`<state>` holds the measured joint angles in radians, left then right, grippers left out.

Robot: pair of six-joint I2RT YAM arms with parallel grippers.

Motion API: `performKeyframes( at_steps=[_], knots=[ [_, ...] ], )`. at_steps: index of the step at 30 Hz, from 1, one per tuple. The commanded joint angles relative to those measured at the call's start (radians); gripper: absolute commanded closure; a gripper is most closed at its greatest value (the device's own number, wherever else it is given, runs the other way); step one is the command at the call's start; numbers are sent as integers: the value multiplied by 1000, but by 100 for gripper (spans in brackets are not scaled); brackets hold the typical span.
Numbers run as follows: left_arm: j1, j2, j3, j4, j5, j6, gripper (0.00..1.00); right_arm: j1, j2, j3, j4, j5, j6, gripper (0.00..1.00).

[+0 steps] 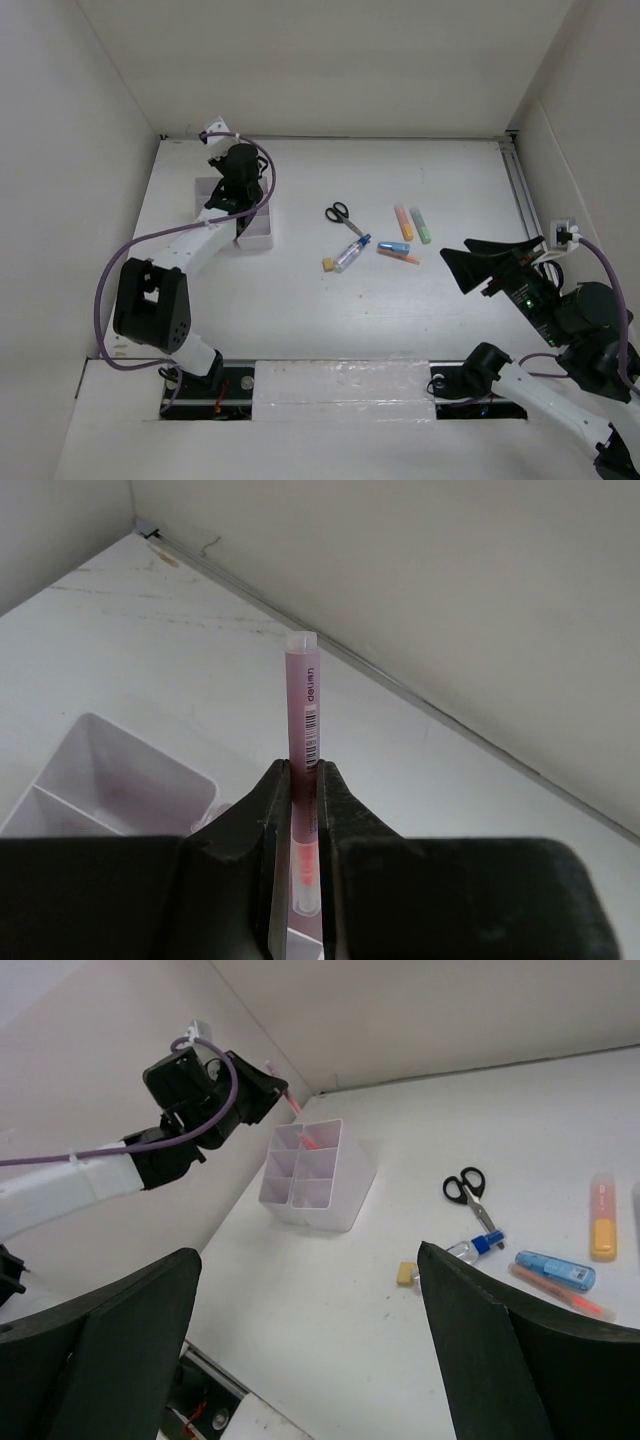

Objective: Sort the stationery into containers
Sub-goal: Place the stationery into the container

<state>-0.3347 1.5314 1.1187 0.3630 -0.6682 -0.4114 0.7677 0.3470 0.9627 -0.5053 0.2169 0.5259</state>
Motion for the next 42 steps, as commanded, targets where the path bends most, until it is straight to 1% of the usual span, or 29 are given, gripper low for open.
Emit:
performKeyframes(
  at_steps=[1, 4, 11, 26, 28, 39, 42],
  knots=[
    [-7, -4, -19, 70, -4, -20, 100, 10, 0, 1, 51, -7, -17, 5],
    [-17, 7, -45, 106, -13, -20, 100, 10, -9, 1, 51, -17, -17, 5],
    [-17, 47, -66, 131, -34, -29, 100, 10, -9, 1, 42, -27, -17, 5],
    [-17, 113, -46, 140, -44, -38, 100, 10, -28, 10, 42, -45, -26, 5],
    [-27, 122, -46, 140, -63, -38, 100, 10, -37, 10, 33, -45, -35, 5],
    [-27, 133, -46, 159, -82, -47, 100, 10, -57, 30, 14, -54, -35, 5],
    [-59, 157, -46, 168, -138, -31, 100, 10, -66, 30, 14, -54, -35, 5]
  ],
)
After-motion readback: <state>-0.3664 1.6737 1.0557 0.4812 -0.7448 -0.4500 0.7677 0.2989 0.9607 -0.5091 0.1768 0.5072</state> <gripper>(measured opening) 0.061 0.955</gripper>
